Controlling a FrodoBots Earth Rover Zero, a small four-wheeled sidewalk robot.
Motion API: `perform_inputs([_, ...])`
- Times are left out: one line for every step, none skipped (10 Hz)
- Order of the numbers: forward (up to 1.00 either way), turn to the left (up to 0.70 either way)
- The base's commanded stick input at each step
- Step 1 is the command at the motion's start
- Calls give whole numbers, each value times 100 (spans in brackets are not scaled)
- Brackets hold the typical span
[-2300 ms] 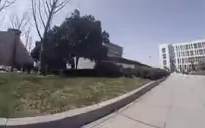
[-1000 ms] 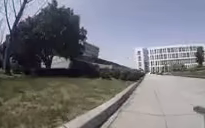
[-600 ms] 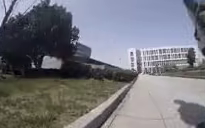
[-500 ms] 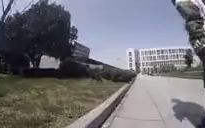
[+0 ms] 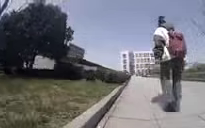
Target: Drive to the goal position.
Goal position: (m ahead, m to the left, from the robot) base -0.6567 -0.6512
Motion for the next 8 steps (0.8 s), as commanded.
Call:
perform_inputs([-45, 27])
perform_inputs([-45, 27])
perform_inputs([-45, 27])
perform_inputs([-45, 27])
perform_inputs([0, 0])
perform_inputs([0, 0])
perform_inputs([0, 0])
perform_inputs([45, -24])
